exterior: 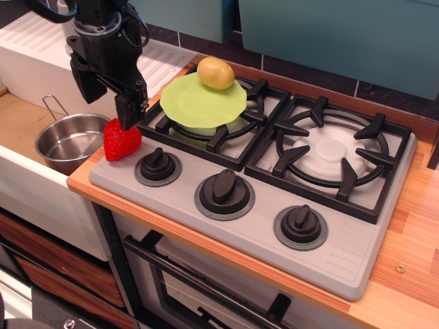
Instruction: Put potato on plate and strawberry in pot or pan in sink
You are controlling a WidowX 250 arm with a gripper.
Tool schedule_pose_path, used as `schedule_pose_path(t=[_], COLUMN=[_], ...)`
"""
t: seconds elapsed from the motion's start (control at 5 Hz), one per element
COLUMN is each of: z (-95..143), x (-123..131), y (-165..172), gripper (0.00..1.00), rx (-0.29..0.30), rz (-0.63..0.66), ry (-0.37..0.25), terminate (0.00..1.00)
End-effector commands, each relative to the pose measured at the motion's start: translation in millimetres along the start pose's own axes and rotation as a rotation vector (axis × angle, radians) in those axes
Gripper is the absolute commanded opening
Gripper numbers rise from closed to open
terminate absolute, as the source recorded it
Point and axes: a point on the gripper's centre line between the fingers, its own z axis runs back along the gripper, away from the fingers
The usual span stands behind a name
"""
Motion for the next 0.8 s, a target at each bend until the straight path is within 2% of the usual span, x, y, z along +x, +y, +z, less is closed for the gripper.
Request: schedule_pose_path(t=[0.0,0.6], z=[0,-19], x=[9,22], y=[1,1], gripper=[1.00,1.00], rx=[0.008,-0.033], rz=[0.027,0.057], ry=[-0.048,-0.027], terminate=[0.00,0.00])
